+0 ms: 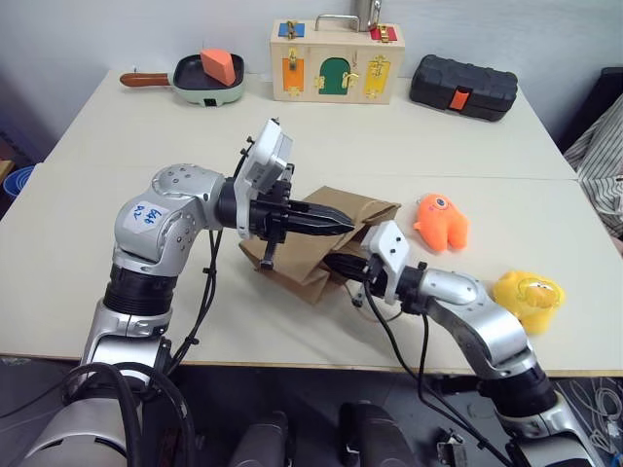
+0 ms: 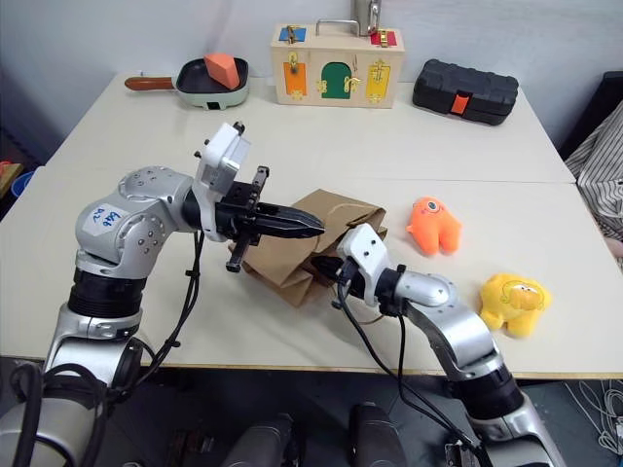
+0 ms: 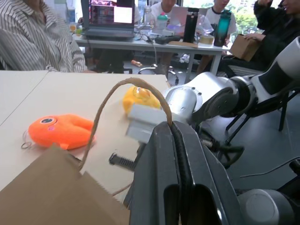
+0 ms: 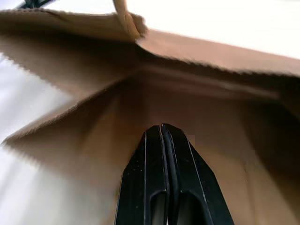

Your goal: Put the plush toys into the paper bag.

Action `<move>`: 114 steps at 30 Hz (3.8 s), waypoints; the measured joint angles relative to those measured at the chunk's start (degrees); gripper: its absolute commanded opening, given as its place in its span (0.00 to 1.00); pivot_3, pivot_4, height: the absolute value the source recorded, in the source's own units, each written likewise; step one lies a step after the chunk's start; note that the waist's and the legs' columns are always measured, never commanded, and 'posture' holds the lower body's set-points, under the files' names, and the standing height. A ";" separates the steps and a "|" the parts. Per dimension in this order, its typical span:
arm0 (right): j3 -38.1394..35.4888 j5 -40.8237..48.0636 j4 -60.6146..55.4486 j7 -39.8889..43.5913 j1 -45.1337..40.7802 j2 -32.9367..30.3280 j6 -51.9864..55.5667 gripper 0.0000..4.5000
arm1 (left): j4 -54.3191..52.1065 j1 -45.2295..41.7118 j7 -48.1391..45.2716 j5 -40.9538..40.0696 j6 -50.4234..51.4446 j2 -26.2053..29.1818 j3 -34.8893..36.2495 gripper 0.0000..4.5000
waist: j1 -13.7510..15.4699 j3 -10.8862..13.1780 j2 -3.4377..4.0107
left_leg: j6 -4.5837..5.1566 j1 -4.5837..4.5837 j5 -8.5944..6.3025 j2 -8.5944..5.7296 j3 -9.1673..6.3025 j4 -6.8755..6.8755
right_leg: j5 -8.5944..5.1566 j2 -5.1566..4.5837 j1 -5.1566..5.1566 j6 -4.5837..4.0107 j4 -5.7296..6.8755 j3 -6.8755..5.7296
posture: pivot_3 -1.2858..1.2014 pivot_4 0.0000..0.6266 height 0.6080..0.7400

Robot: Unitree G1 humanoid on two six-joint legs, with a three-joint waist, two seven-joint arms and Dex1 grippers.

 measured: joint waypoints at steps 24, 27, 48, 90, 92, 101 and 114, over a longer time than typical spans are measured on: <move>11.03 -18.99 28.11 17.76 -15.37 2.74 -21.91 0.01 | -1.83 1.62 6.05 -3.94 -1.00 -0.26 1.42 0.00 | -1.51 0.05 0.08 | -0.14 0.13 0.03 0.00 -0.10 -0.11 | 0.00 0.05 0.01 0.00 0.08 -0.04 | 0.52 0.24 1.00; 13.62 -19.47 28.43 24.86 -18.91 2.77 -22.28 0.01 | -0.96 1.52 5.28 -2.63 -3.39 -0.41 0.31 0.00 | -1.53 0.05 0.08 | -0.16 0.13 0.03 0.01 -0.10 -0.11 | 0.00 0.06 0.00 0.00 0.04 -0.05 | 0.52 0.24 1.00; 9.63 -20.79 45.59 22.17 -26.90 17.08 -14.21 0.01 | 5.29 -7.33 3.40 -1.73 -5.13 -3.16 -0.28 0.00 | -1.77 0.07 0.15 | -0.30 0.32 0.07 -0.02 -0.21 -0.14 | -0.01 0.06 0.03 -0.02 0.28 -0.04 | 0.52 0.24 1.00; -9.62 -7.28 -1.65 9.44 -6.37 5.05 12.05 0.09 | 4.50 -4.20 7.81 -2.47 -2.72 -2.83 1.41 0.00 | -1.04 0.07 0.50 | -0.34 0.21 0.09 -0.22 -0.99 -0.25 | -0.02 0.08 0.16 -0.03 0.08 0.04 | 0.52 0.24 1.00; -14.20 -1.97 -7.09 10.08 -4.63 1.72 18.46 0.22 | 3.40 -4.03 7.82 -2.47 -2.63 -2.51 1.42 0.00 | -0.77 0.07 0.50 | -0.33 0.19 0.09 -0.24 -1.00 -0.28 | -0.02 0.08 0.18 -0.03 0.01 0.08 | 0.52 0.24 1.00; -25.58 -0.51 1.30 3.28 -8.97 -13.34 24.48 0.91 | 2.31 -3.71 7.39 -2.52 -2.16 -2.16 1.24 0.00 | 0.14 0.07 0.50 | -0.27 0.20 0.15 -0.26 -0.86 -0.45 | -0.02 0.08 0.35 -0.04 -0.53 0.25 | 0.52 0.24 1.00; -18.34 -9.90 35.83 -2.43 -18.46 -10.05 9.46 0.86 | 2.17 -3.71 3.44 -2.49 -2.14 1.67 0.10 0.00 | -0.08 0.07 0.50 | -0.35 0.19 0.31 -0.25 -0.72 -0.81 | -0.02 0.08 0.12 -0.04 -0.46 0.24 | 0.52 0.24 1.00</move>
